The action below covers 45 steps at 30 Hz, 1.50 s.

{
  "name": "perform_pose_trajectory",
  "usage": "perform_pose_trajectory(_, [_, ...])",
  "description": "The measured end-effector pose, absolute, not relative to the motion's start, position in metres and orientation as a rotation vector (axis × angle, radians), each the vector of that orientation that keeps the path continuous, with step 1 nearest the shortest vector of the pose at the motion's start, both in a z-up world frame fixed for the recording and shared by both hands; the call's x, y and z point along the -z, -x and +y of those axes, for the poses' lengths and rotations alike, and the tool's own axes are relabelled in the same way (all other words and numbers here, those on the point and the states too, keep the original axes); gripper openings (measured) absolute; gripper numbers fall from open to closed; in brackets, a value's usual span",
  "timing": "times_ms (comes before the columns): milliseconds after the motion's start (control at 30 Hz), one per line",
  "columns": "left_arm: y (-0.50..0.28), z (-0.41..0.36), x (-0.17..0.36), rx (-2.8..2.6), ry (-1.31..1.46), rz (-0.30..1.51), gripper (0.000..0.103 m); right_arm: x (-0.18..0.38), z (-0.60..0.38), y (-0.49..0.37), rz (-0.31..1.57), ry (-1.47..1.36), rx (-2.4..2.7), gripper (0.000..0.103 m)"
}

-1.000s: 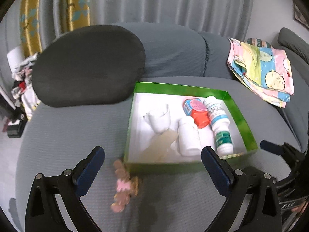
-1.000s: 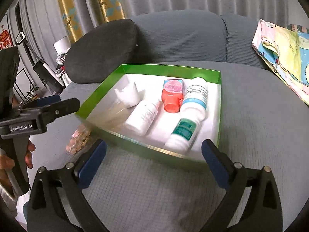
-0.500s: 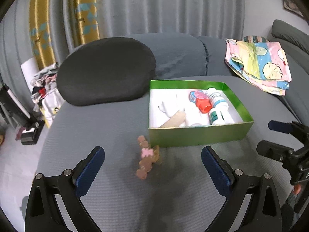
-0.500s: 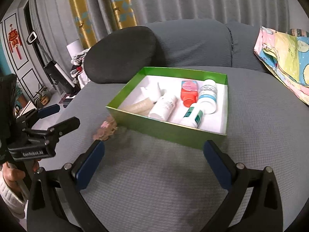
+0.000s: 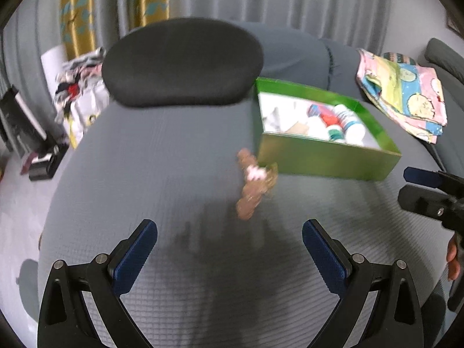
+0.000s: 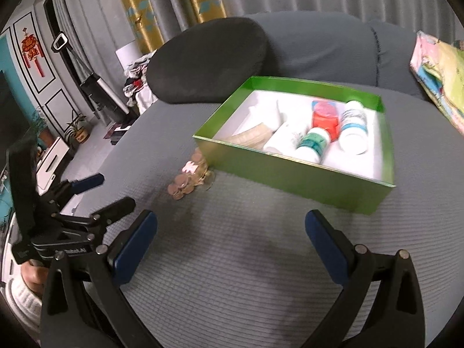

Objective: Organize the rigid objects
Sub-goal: 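Withdraw the right gripper from the green box, then grasp the pink-and-brown clip cluster beside the box with the right gripper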

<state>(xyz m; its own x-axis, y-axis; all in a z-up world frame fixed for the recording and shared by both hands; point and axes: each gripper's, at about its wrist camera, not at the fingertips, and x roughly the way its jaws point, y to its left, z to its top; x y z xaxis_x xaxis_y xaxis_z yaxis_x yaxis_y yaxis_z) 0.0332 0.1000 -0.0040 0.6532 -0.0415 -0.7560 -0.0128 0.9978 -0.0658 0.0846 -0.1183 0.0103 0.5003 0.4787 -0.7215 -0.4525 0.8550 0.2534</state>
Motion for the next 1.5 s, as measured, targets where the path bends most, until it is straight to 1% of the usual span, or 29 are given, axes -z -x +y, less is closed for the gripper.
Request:
perform_pose_trajectory(300, [-0.046,0.109,0.035,0.054,0.134,0.923,0.1,0.016,-0.086,-0.111,0.985,-0.079,-0.62,0.102])
perform_pose_trajectory(733, [-0.08,0.107,0.054,0.145,0.185,0.958,0.1,0.056,-0.043,-0.158,1.135,-0.18,-0.681,0.1])
perform_pose_trajectory(900, [-0.092,0.108,0.057,0.173,0.195,0.96,0.1,0.069,-0.03,-0.169,1.16,-0.167,-0.668,0.095])
perform_pose_trajectory(1000, [-0.098,0.107,0.06,0.196,0.205,0.962,0.099,0.074,-0.026,-0.173,1.168,-0.171,-0.656,0.09])
perform_pose_trajectory(1033, [-0.099,0.106,0.061,0.202,0.204,0.961,0.097,0.074,-0.026,-0.175,1.157,-0.17,-0.652,0.089])
perform_pose_trajectory(1067, [-0.1,0.105,0.061,0.203,0.202,0.96,0.091,0.074,-0.026,-0.175,1.157,-0.17,-0.652,0.086])
perform_pose_trajectory(1100, [-0.102,0.105,0.062,0.207,0.203,0.962,0.087,0.074,-0.026,-0.176,1.153,-0.17,-0.654,0.08])
perform_pose_trajectory(1133, [-0.104,0.104,0.063,0.214,0.206,0.965,0.084,0.073,-0.025,-0.177,1.152,-0.173,-0.656,0.077])
perform_pose_trajectory(1167, [-0.105,0.103,0.063,0.219,0.207,0.966,0.078,0.074,-0.025,-0.181,1.155,-0.174,-0.655,0.075])
perform_pose_trajectory(1200, [-0.106,0.103,0.064,0.218,0.205,0.966,0.072,0.074,-0.025,-0.181,1.155,-0.174,-0.655,0.069])
perform_pose_trajectory(1233, [-0.107,0.103,0.064,0.221,0.205,0.966,0.068,0.075,-0.023,-0.182,1.155,-0.167,-0.653,0.066])
perform_pose_trajectory(1267, [-0.108,0.103,0.065,0.23,0.21,0.97,0.059,0.075,-0.021,-0.182,1.155,-0.153,-0.652,0.058])
perform_pose_trajectory(1300, [-0.11,0.102,0.065,0.234,0.211,0.975,0.05,0.075,-0.016,-0.181,1.15,-0.134,-0.672,0.053])
perform_pose_trajectory(1367, [-0.112,0.1,0.067,0.244,0.207,0.983,0.045,0.075,-0.015,-0.182,1.142,-0.116,-0.671,0.053])
perform_pose_trajectory(1433, [-0.11,0.098,0.067,0.248,0.186,0.985,0.037,0.075,-0.017,-0.182,1.142,-0.118,-0.675,0.053])
perform_pose_trajectory(1467, [-0.11,0.097,0.068,0.254,0.174,0.988,0.03,0.075,-0.017,-0.182,1.139,-0.116,-0.679,0.053])
perform_pose_trajectory(1500, [-0.109,0.095,0.067,0.253,0.157,0.991,0.03,0.075,-0.017,-0.182,1.139,-0.116,-0.679,0.053])
